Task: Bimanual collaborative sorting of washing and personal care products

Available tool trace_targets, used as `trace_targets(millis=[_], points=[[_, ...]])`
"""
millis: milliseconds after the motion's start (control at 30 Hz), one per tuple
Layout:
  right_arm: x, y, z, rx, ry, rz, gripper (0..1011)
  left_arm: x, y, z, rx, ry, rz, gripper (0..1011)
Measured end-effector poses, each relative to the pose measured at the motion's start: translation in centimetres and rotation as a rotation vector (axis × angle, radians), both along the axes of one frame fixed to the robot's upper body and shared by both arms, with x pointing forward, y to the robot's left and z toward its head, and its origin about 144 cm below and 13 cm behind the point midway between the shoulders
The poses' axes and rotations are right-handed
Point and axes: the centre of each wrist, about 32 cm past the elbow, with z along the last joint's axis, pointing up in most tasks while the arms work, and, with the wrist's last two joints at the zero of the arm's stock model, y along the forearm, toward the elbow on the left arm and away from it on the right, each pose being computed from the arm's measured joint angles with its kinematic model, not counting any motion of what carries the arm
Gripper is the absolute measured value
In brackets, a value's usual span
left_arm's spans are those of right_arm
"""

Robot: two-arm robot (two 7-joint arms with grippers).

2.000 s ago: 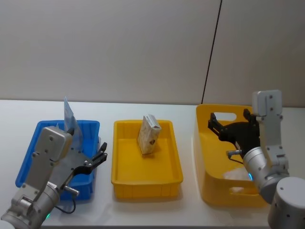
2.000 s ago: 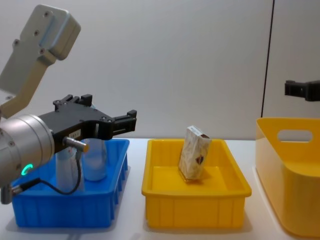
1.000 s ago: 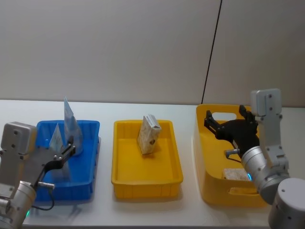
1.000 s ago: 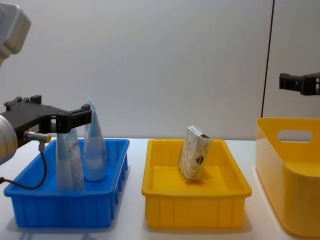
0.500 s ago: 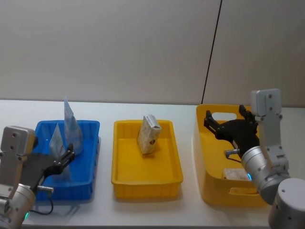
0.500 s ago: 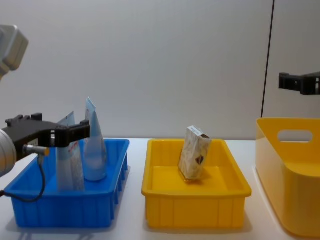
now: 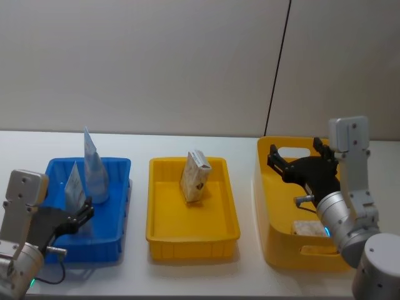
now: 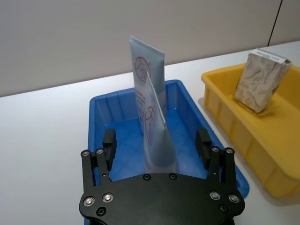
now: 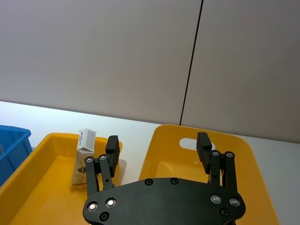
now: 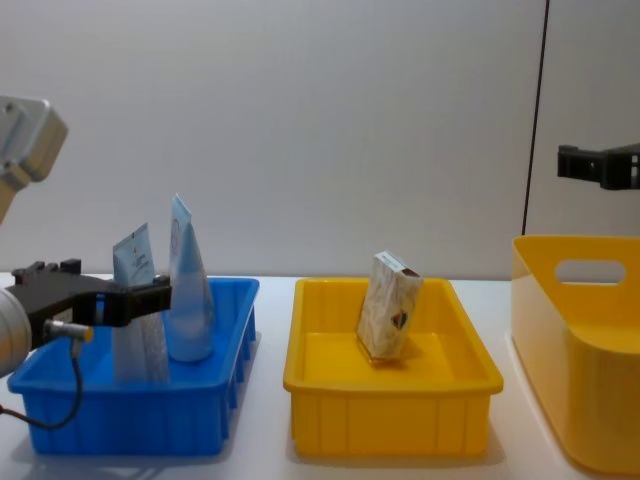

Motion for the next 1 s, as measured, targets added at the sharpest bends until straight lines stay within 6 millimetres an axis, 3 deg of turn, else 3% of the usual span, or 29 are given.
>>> trace_targets(millis=[1000], points=[[0.0, 0.0, 0.0, 0.000, 0.000, 0.000, 1004, 4.3, 1.3, -2.4, 0.018, 0.038, -0.051, 991]])
